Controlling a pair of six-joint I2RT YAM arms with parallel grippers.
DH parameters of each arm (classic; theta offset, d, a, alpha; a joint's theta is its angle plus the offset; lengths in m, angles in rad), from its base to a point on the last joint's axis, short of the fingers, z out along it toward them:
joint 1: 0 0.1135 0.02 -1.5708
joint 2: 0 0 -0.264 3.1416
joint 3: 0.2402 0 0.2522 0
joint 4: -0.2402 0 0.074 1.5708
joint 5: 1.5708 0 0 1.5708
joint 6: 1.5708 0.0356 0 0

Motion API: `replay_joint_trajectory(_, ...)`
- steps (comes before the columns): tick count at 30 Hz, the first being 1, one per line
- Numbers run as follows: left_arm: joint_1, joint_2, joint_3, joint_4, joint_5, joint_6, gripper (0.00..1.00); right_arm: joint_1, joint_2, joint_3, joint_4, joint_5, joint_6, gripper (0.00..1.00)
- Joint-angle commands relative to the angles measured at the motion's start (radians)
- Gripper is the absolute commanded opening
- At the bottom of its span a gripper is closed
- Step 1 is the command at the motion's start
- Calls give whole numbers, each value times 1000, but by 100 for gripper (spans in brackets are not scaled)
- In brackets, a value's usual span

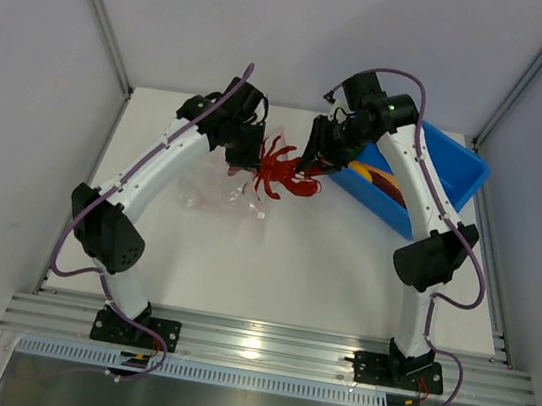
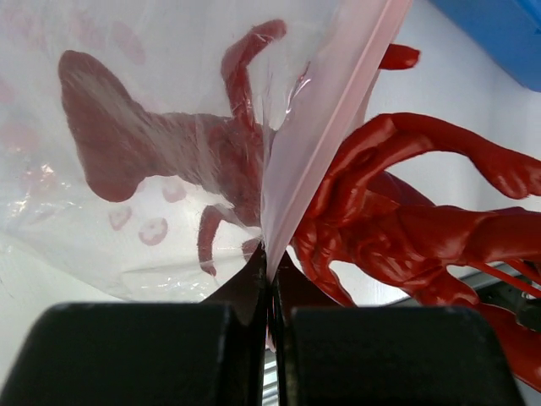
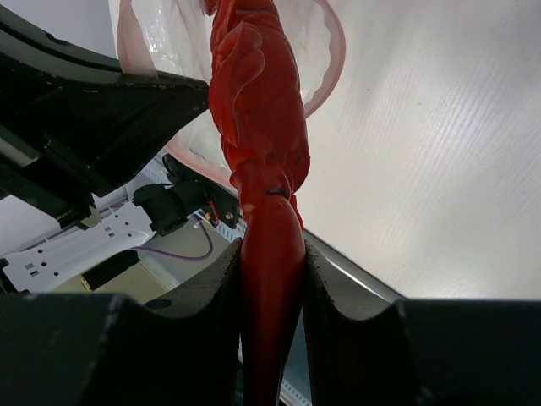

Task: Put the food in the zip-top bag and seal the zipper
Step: Place the fake seafood in the zipper food storage bag.

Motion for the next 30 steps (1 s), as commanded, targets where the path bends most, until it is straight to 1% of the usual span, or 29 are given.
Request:
replay_joint_trajectory(1, -15, -10, 36, 29, 54, -23, 1, 12, 5, 50, -80, -1, 11, 0)
replay_joint_trajectory(6, -24, -4, 41, 38, 80, -32, 0, 20, 37, 99, -99, 45, 30, 0)
replay_joint_trajectory(11, -32, -2, 48, 44, 97, -41, 1, 22, 57, 97, -83, 76, 54, 0)
replay_joint_trajectory(17, -35, -1, 45, 55, 117, -40, 1, 28, 106, 125, -82, 59, 65, 0)
replay_joint_trajectory(20, -35, -1, 48, 55, 118, -40, 1, 34, 103, 127, -93, 74, 66, 0)
replay_joint_trajectory(25, -45, 3, 50, 83, 175, -37, 1, 35, 108, 129, -86, 105, 86, 0)
replay_joint_trajectory(30, -58, 3, 45, 90, 193, -37, 1, 34, 123, 132, -68, 138, 117, 0)
